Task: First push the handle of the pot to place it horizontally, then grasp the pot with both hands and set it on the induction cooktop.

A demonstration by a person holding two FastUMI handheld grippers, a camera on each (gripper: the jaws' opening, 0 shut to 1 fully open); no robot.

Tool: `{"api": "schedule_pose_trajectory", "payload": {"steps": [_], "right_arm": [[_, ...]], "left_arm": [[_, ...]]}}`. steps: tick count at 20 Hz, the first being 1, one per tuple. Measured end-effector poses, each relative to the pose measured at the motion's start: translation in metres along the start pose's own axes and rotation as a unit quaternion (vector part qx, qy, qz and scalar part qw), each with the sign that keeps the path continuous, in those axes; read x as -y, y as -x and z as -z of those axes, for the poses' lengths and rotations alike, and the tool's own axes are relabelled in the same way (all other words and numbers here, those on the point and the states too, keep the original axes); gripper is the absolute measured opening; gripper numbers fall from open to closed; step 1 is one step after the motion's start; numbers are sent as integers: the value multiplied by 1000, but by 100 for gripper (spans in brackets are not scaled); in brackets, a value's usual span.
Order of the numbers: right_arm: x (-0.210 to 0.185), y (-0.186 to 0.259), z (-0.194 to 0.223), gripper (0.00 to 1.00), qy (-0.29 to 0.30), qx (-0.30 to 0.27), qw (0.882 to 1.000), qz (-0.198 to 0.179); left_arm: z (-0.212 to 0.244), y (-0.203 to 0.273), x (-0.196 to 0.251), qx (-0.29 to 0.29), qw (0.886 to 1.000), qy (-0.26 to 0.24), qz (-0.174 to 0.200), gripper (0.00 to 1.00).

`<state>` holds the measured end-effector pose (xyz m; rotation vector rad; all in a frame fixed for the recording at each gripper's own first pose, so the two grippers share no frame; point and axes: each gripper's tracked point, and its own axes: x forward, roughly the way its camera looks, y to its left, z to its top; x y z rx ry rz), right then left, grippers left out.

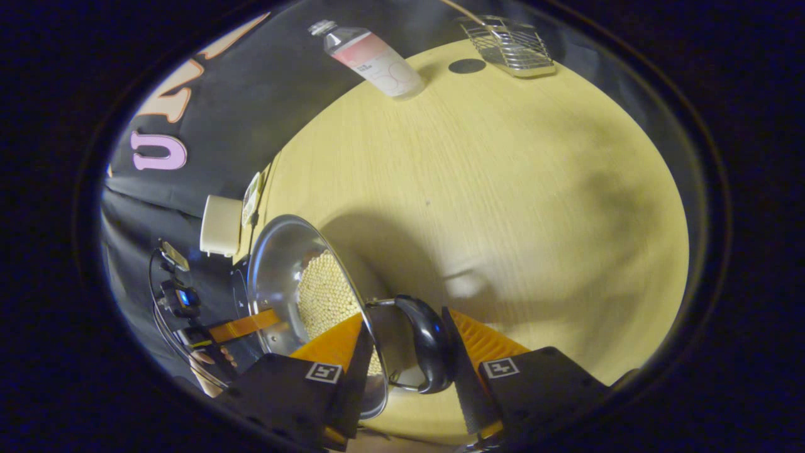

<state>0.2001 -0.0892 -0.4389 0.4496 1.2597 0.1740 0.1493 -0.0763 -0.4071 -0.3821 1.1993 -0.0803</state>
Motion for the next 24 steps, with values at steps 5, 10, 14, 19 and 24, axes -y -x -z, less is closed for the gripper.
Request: {"api": "schedule_pose_trajectory", "payload": {"steps": [5,10,14,19,24], "right_arm": [[6,-5,3,53,-12,-1,1000,6],[1,5,-3,59,0,33,999,7],[-2,18,-4,50,-14,65,998,-10],[4,22,2,49,-4,78,997,-6],[3,32,5,49,18,115,993,-8]], "left_arm": [[-2,-1,1,2,1000,8,13,61],[-2,2,3,8,1000,-4,6,61],[-1,8,7,20,1000,-2,18,57],[6,13,9,22,999,-17,20,54],[4,19,13,54,998,-29,27,55]]}}
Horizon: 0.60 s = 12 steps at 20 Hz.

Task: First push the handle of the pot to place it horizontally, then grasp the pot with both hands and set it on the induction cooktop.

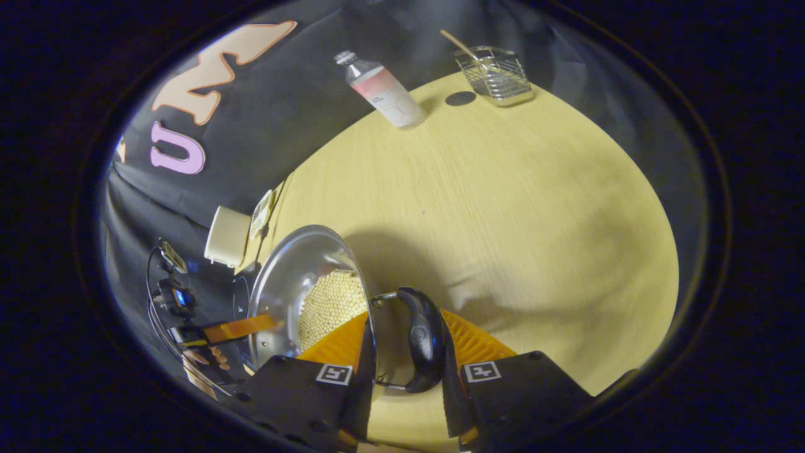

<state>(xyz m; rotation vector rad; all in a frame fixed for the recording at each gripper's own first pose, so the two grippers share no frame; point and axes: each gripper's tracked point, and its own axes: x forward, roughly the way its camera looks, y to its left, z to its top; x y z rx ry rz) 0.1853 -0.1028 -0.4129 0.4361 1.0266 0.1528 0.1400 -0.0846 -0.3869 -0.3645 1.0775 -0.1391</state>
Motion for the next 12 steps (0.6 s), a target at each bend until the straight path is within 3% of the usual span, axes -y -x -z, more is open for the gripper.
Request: {"api": "schedule_pose_trajectory", "payload": {"steps": [12], "right_arm": [[-32,41,17,49,21,28,999,-3]], "left_arm": [[9,52,-7,26,1000,-6,4,52]]}}
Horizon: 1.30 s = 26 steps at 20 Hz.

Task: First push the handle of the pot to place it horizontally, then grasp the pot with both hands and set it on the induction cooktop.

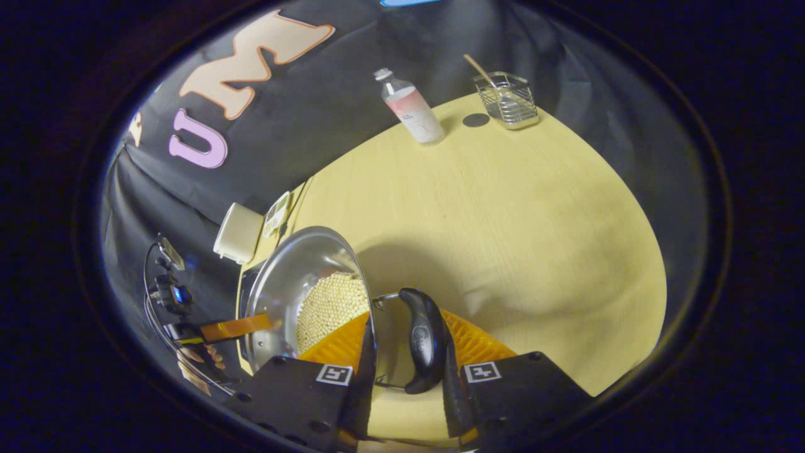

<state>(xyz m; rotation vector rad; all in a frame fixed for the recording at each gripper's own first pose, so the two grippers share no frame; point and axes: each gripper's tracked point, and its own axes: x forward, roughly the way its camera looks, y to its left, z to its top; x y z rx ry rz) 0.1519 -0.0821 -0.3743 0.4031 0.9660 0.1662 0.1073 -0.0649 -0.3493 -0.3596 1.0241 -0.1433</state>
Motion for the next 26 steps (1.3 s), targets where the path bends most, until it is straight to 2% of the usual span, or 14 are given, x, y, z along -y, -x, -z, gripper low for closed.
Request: {"api": "schedule_pose_trajectory", "payload": {"steps": [1,9,10,11,13,14,15,16,17,26], "right_arm": [[-6,4,5,49,0,-1,1000,-2],[-75,16,53,49,-20,-3,1000,-1],[-87,18,61,43,-22,-3,1000,0],[-99,16,66,49,-22,-3,1000,0],[-121,16,77,49,-24,-3,1000,1],[-131,13,82,49,-26,-3,1000,1],[-142,10,87,43,-29,-4,1000,0],[-154,7,92,49,-30,-4,1000,0],[-164,1,96,43,-30,-5,1000,0],[-247,-44,103,42,-8,-8,1000,-1]], "left_arm": [[0,8,-4,2,1000,-1,-2,55],[-2,72,-61,9,1000,-24,-15,52],[-2,79,-71,10,1000,-25,-15,52],[-4,87,-80,9,1000,-26,-14,52],[-6,101,-102,9,1000,-26,-14,54],[-8,105,-113,9,1000,-24,-14,54],[-11,111,-124,10,1000,-25,-14,54],[-14,116,-135,12,999,-26,-16,54],[-18,121,-145,14,999,-29,-18,54],[-52,140,-227,41,999,-16,-29,52]]}}
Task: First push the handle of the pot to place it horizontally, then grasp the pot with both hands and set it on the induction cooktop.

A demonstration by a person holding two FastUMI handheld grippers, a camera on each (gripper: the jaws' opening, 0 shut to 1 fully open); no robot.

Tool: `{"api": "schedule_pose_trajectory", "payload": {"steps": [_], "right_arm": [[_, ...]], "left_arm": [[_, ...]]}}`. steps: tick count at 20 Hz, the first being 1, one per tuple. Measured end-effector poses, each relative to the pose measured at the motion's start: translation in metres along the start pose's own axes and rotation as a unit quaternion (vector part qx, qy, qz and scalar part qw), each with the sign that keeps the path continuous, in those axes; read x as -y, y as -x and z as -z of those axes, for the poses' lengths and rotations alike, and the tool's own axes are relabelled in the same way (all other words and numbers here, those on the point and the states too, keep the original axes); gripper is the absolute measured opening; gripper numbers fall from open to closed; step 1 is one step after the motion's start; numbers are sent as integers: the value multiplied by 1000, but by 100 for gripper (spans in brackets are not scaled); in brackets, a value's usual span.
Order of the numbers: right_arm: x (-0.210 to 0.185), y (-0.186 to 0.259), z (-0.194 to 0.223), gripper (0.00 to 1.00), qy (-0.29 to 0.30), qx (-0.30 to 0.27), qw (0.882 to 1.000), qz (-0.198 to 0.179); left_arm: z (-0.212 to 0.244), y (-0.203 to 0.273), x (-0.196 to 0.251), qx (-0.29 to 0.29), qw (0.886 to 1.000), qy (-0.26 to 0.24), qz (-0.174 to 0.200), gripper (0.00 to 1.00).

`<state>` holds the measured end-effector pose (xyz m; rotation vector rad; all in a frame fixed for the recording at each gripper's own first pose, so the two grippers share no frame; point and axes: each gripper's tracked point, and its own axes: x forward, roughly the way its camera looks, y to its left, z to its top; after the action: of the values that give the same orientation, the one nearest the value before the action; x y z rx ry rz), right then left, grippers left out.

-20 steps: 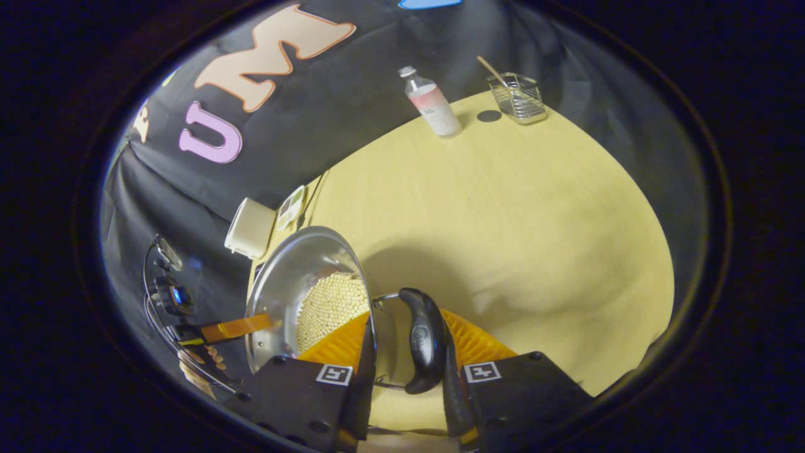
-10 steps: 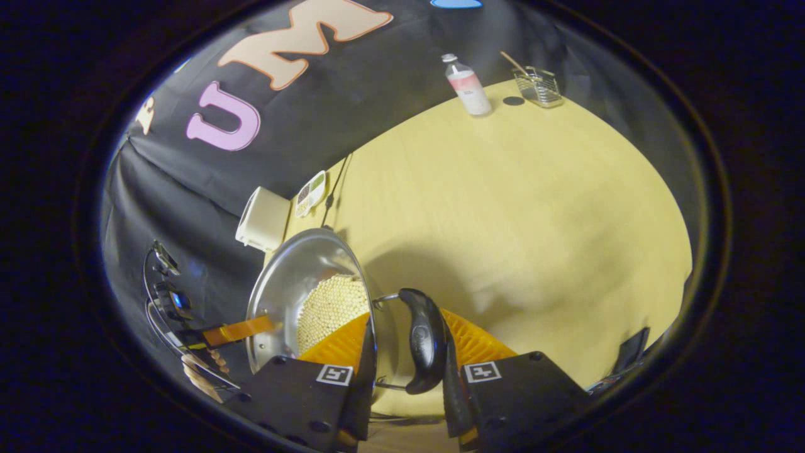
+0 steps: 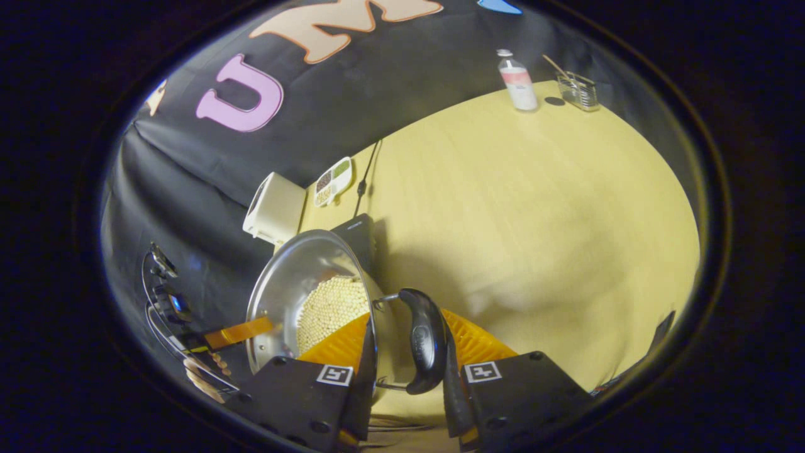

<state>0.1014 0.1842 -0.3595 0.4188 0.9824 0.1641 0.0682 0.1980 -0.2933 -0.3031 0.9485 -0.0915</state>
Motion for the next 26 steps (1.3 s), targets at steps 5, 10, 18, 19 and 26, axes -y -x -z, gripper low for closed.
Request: {"api": "schedule_pose_trajectory", "payload": {"steps": [5,10,18,19,26], "right_arm": [[-35,-32,-5,49,20,0,1000,-3],[-61,-64,-19,49,36,21,999,-2],[-67,-95,-30,42,39,41,998,6],[-66,-97,-33,42,40,46,998,6],[-69,-114,-40,42,54,67,996,1]], "left_arm": [[-17,-3,-40,17,1000,17,-12,52],[-37,-13,-68,53,998,20,-26,53],[-54,-37,-84,59,998,13,-30,53],[-58,-38,-84,62,998,13,-28,52],[-67,-48,-90,76,996,10,-34,51]]}}
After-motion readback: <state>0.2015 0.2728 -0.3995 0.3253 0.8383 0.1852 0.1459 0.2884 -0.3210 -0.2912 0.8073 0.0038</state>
